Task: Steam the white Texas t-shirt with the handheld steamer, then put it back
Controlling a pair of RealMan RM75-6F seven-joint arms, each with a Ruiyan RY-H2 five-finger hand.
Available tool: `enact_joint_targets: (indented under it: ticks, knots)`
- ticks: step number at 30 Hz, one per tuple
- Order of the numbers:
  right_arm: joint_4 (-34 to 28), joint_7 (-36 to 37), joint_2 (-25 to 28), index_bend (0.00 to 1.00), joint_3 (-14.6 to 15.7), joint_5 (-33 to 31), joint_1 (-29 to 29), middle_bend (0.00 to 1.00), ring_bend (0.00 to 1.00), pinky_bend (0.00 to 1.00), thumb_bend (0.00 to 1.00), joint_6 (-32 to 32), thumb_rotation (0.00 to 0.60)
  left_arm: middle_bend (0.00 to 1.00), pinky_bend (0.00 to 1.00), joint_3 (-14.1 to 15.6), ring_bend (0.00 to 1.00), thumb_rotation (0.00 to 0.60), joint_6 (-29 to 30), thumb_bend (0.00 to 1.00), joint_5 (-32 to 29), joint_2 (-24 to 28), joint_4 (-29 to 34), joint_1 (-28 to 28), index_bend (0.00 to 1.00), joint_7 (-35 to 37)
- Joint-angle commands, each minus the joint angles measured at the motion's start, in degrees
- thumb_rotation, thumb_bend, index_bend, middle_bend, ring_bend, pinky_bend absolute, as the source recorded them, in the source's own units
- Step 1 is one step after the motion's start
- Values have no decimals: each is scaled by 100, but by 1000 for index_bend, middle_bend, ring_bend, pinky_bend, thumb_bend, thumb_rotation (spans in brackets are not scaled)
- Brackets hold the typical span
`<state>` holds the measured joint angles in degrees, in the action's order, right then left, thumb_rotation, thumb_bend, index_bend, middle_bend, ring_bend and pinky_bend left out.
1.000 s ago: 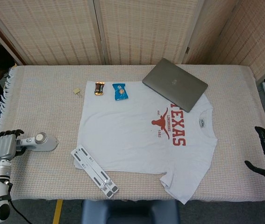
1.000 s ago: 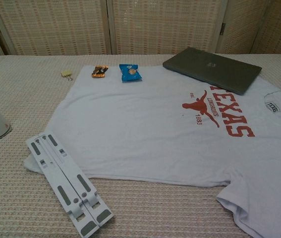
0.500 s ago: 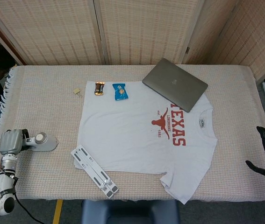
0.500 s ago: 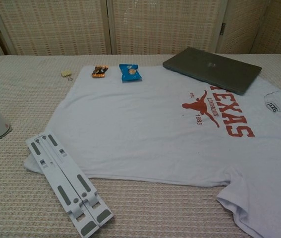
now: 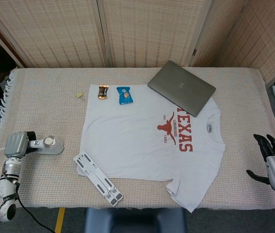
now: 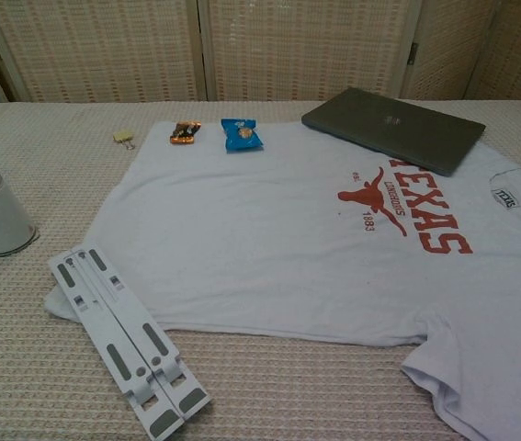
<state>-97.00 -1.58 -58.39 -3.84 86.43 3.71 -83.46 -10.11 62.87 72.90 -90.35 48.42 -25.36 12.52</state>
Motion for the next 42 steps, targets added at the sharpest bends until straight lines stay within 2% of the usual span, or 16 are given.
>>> enact_joint_targets:
  ticks: [1, 5, 7, 8, 10, 14, 18, 22, 26, 32, 42]
  knots:
    - [-171, 291, 115, 0, 182, 340, 241, 97, 43, 129, 265, 396, 600, 1000, 731, -59, 876, 600, 509, 341, 388, 5, -41, -40, 929, 592]
    - [-362, 722, 253, 0, 344, 713, 617, 77, 4, 111, 675, 987, 592, 1000, 730, -109, 876, 600, 835, 342, 603, 187, 314, -120, 928, 572]
    - [-359, 841, 224, 0, 386, 926, 843, 67, 0, 60, 816, 1251, 540, 1000, 730, -154, 875, 600, 911, 340, 682, 305, 641, -196, 928, 515]
    - [-337, 890, 184, 0, 403, 1022, 942, 64, 0, 29, 885, 1356, 495, 1000, 731, -177, 875, 600, 929, 339, 709, 356, 793, -235, 928, 477]
    - [-250, 1026, 78, 0, 434, 1219, 1158, 56, 0, 1, 958, 1562, 436, 1000, 731, -232, 875, 600, 939, 339, 734, 470, 1129, -310, 928, 366]
    - [22, 1334, -308, 0, 520, 1387, 1709, 39, 0, 0, 974, 2318, 396, 1000, 731, -343, 875, 600, 698, 339, 838, 433, 1673, -728, 929, -49]
    - [416, 1303, -710, 0, 528, 1413, 1982, 27, 0, 0, 978, 2600, 393, 1000, 731, -500, 875, 600, 285, 339, 722, 272, 1924, -1156, 929, -467]
    - [806, 1252, -1101, 0, 603, 1386, 2105, 23, 0, 0, 979, 2746, 391, 1000, 730, -687, 875, 600, -153, 340, 458, -28, 1892, -1586, 928, -840]
    - [1219, 1254, -1487, 0, 727, 1426, 2163, 20, 0, 0, 979, 2772, 394, 1000, 731, -756, 875, 600, -393, 339, 309, -462, 1613, -1956, 929, -1258]
    - [1581, 1256, -1873, 0, 830, 1409, 2195, 20, 0, 0, 978, 2684, 399, 1000, 730, -673, 874, 600, -751, 338, 254, -1151, 922, -2454, 929, -1735]
    - [1852, 1391, -2046, 0, 996, 1288, 2249, 20, 0, 0, 979, 2646, 400, 1000, 731, -749, 874, 600, -1133, 339, -47, -2052, -188, -2900, 929, -1723]
